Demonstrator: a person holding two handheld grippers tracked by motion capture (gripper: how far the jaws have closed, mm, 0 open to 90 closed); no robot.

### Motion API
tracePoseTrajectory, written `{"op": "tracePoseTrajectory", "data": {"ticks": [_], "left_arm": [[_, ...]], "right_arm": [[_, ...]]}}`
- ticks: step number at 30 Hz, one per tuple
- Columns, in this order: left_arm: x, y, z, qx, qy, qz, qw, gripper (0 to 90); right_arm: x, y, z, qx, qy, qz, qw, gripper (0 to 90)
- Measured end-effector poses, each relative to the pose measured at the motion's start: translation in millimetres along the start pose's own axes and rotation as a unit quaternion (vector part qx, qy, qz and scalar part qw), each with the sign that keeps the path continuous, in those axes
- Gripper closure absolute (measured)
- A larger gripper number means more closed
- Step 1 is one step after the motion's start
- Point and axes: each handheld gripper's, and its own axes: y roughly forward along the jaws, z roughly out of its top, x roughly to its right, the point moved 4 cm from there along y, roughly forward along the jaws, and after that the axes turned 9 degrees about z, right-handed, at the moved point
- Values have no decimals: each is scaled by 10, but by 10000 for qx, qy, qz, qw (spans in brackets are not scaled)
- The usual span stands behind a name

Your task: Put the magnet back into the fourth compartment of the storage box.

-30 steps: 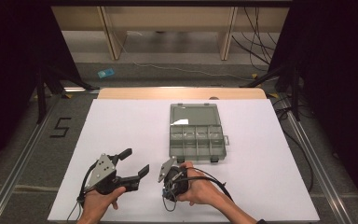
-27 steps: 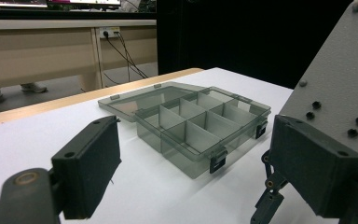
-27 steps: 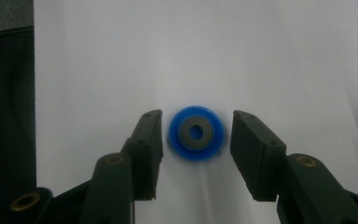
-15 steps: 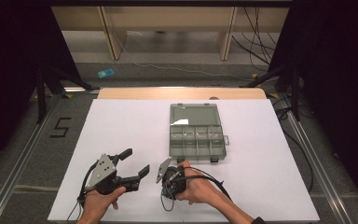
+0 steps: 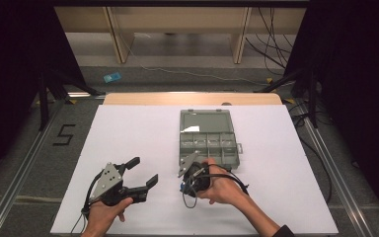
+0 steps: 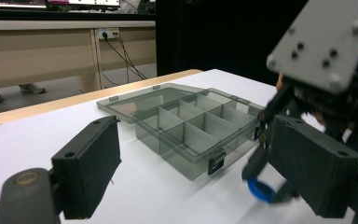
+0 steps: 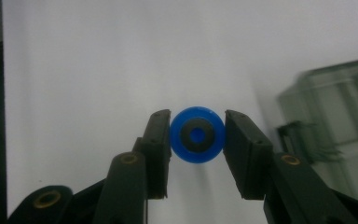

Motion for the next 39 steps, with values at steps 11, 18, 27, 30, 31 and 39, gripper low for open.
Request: {"op": "tracePoseTrajectory", "data": {"ticks": [11, 18, 27, 30, 31, 39], "left_arm": [[3, 1, -2, -3, -24, -8, 10000, 162], [6, 4, -8, -12, -42, -16, 10000, 163], [9, 1, -6, -12, -26, -24, 10000, 163], [8, 1, -8, -15, -17, -26, 10000, 163], [8, 2, -9, -16, -14, -26, 10000, 163], [11, 1, -15, -37, -56, -14, 10000, 163]], "right_arm": [[420, -584, -198, 635, 494, -770, 9938, 628], [605, -765, -325, 806, 797, -1058, 9879, 628], [781, -862, -420, 825, 970, -1216, 9844, 627], [840, -877, -440, 901, 1046, -1299, 9819, 627], [876, -891, -448, 920, 1052, -1348, 9810, 628], [1004, -924, -449, 938, 1125, -1466, 9783, 627]]}}
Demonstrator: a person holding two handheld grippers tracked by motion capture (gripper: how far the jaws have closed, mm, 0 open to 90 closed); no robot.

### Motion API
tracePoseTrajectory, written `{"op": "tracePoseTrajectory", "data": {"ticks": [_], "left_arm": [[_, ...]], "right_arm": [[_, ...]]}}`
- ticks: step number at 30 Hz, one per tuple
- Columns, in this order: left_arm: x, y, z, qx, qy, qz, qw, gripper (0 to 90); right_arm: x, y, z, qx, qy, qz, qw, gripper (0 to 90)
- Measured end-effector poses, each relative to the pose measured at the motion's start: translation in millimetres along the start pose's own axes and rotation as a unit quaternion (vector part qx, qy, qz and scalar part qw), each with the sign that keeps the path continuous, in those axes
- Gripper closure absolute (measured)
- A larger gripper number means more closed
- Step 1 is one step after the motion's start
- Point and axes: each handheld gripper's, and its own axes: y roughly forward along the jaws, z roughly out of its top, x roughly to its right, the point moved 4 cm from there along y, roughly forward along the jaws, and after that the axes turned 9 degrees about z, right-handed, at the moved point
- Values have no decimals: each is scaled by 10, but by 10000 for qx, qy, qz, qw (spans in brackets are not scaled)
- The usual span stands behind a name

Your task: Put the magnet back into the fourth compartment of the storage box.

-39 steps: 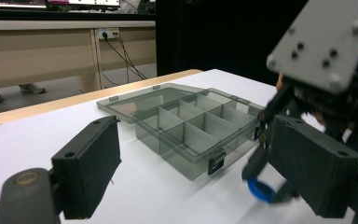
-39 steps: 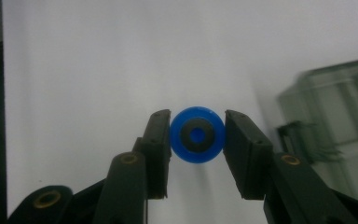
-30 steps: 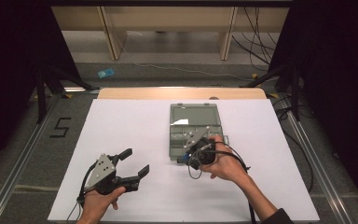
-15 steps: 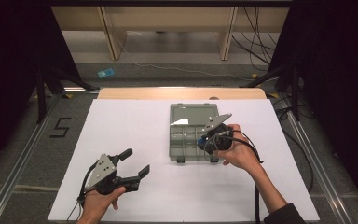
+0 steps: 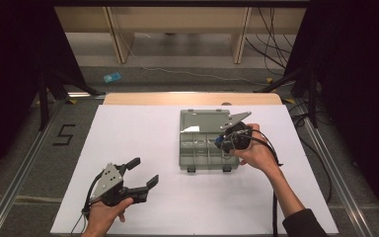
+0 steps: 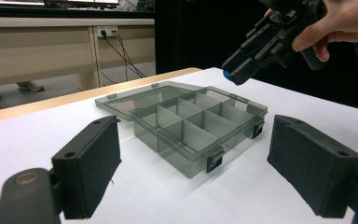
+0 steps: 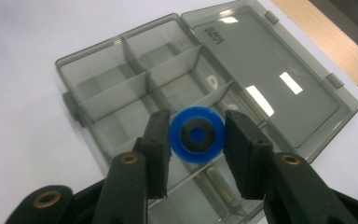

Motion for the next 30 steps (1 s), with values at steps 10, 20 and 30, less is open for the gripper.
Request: {"op": "tracePoseTrajectory", "data": {"ticks": [10, 20, 30], "left_arm": [[-7, -5, 4, 14, 14, 5, 10000, 163], [-3, -8, 5, 18, -12, 10, 10000, 163], [-5, -10, 8, 34, 22, 1, 10000, 164]], "right_arm": [[156, 105, 21, -100, 51, -118, 9999, 628], [312, 198, -36, -264, 192, -220, 9992, 627], [449, 199, -135, -435, 214, -327, 9983, 627]]}}
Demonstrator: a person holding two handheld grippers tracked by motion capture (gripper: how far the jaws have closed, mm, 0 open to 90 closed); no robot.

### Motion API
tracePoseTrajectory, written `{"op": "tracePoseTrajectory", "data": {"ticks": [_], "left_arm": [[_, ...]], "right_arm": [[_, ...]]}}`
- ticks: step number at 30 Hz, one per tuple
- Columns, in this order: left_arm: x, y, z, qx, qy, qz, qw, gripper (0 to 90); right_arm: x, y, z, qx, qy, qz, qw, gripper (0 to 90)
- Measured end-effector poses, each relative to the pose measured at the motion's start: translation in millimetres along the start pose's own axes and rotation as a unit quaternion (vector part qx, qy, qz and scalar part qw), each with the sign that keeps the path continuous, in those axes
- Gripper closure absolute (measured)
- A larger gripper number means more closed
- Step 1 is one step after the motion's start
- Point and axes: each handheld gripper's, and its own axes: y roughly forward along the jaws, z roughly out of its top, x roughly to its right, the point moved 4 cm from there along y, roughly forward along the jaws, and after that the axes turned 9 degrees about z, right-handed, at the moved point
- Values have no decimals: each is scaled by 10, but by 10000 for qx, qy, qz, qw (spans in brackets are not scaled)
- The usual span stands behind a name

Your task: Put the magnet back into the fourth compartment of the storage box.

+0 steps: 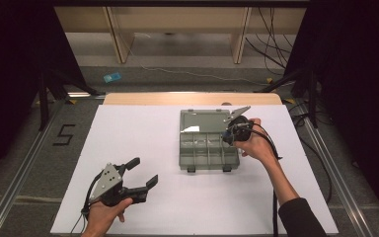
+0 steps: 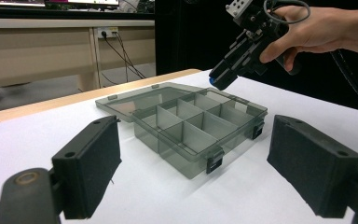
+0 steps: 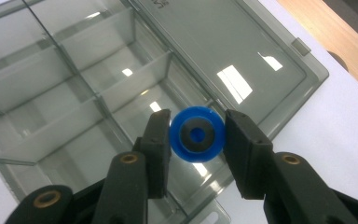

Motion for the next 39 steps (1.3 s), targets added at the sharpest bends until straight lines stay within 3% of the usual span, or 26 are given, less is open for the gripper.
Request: {"op": "tracePoseTrajectory", "data": {"ticks": [5, 17, 25, 28, 29, 31, 34, 35, 36, 37, 39], "left_arm": [[0, 0, -1, -3, 9, 5, 10000, 163], [-2, -1, -3, -7, 23, 5, 10000, 163], [4, -1, -11, -31, -19, 12, 10000, 163], [2, -1, -8, -21, -11, 16, 10000, 163], [0, -3, -6, -14, -11, 14, 10000, 163], [-5, -6, -2, 3, -9, 15, 10000, 164], [-7, -6, -1, 10, -16, 12, 10000, 163], [-5, -5, -1, 8, 5, 1, 10000, 163], [-5, -5, -1, 8, 5, 1, 10000, 163], [-4, -7, -1, 3, 18, -2, 10000, 164], [-4, -6, -1, 3, 24, -3, 10000, 163]], "right_arm": [[24, 8, -23, -51, 125, -39, 9999, 627], [84, 84, -43, -93, 64, -125, 9999, 623], [88, 103, -59, -216, 196, -126, 9995, 515], [61, 81, -33, -58, 283, -160, 9995, 457], [43, 73, -9, 129, 252, -164, 9995, 417], [-12, 39, 12, 167, 251, -47, 9995, 379], [-89, 12, 35, 338, 260, 2, 9991, 371], [-163, -28, 79, 597, 125, 187, 9980, 353], [-163, -28, 79, 597, 125, 187, 9980, 353], [-243, -70, 129, 916, 82, 423, 9949, 342], [-320, -114, 166, 1108, 101, 512, 9925, 330]]}}
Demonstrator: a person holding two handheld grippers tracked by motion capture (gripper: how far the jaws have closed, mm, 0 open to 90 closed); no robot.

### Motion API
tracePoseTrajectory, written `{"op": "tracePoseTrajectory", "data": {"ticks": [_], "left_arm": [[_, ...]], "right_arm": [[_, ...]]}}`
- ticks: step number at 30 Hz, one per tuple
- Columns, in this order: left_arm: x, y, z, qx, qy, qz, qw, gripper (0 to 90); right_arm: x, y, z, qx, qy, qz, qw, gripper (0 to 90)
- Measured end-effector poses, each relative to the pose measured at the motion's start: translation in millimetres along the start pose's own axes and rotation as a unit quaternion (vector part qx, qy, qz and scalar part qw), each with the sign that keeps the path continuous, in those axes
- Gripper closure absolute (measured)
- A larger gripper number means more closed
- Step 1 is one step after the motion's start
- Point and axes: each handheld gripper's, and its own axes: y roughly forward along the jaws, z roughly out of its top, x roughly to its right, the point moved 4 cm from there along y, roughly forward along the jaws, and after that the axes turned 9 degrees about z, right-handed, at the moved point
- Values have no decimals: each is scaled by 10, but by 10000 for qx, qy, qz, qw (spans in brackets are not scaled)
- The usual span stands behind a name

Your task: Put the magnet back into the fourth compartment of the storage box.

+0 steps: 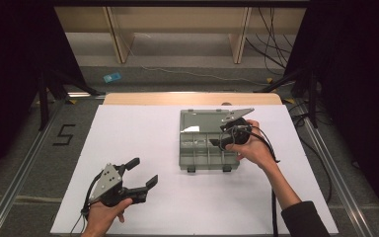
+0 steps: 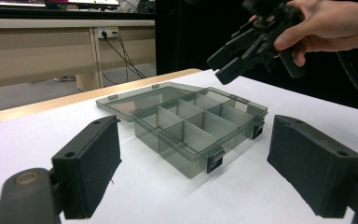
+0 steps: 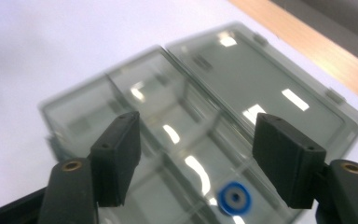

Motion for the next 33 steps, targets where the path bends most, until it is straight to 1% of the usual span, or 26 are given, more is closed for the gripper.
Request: {"op": "tracePoseTrajectory", "data": {"ticks": [1, 2, 3, 7, 8, 9, 11, 12, 14, 15, 16, 17, 20, 22, 24, 25, 26, 28, 32, 33], "left_arm": [[2, -1, -1, -3, -28, 3, 10000, 163], [2, -1, -1, -3, -28, 3, 10000, 163], [0, -2, 1, 1, -4, 0, 10000, 163], [2, -1, -2, -8, -24, 3, 10000, 163], [2, -1, -2, -6, -21, 2, 10000, 164], [2, -1, -2, -6, -21, 2, 10000, 163], [3, -1, -1, -6, -23, 2, 10000, 164], [-1, -1, -1, -8, 9, 0, 10000, 164], [0, -1, -1, -13, 7, 0, 10000, 163], [0, 0, -2, -15, 5, -2, 10000, 163], [0, 0, -1, -13, 11, -4, 10000, 163], [3, 0, -2, -9, -1, -4, 10000, 163], [4, -2, -1, -16, 1, -12, 10000, 163], [5, -1, -1, -12, -2, -11, 10000, 163], [6, -1, -2, -16, -7, -12, 10000, 163], [7, -1, -3, -20, 3, -13, 10000, 164], [7, -1, -3, -20, 3, -13, 10000, 163], [9, -1, -3, -20, -2, -14, 10000, 164], [9, 1, -5, -35, 10, -16, 10000, 163], [18, 0, -4, -29, -38, -18, 10000, 164]], "right_arm": [[-39, -29, 16, 16, -19, 100, 9999, 330], [-39, -29, 16, 16, -19, 100, 9999, 330], [-105, -62, 45, 165, 5, 179, 9997, 323], [-181, -125, 74, 375, -13, 186, 9991, 320], [-196, -141, 73, 376, 8, 213, 9991, 318], [-205, -146, 74, 417, -31, 252, 9988, 318], [-226, -166, 71, 462, 5, 227, 9987, 316], [-240, -173, 70, 468, 32, 240, 9986, 316], [-245, -174, 73, 500, 4, 258, 9984, 316], [-264, -171, 75, 590, -22, 240, 9980, 316], [-264, -171, 75, 590, -22, 240, 9980, 316], [-283, -152, 66, 635, 22, 311, 9975, 315], [-303, -140, 42, 630, 3, 296, 9976, 313], [-318, -137, 31, 632, 28, 322, 9975, 302], [-326, -140, 29, 651, 63, 280, 9975, 300], [-337, -151, 35, 726, 39, 303, 9969, 299], [-337, -151, 35, 726, 39, 303, 9969, 299], [-369, -174, 42, 829, 36, 315, 9960, 296], [-404, -199, 29, 872, 36, 340, 9956, 296], [-421, -207, 17, 890, 29, 334, 9955, 296]]}}
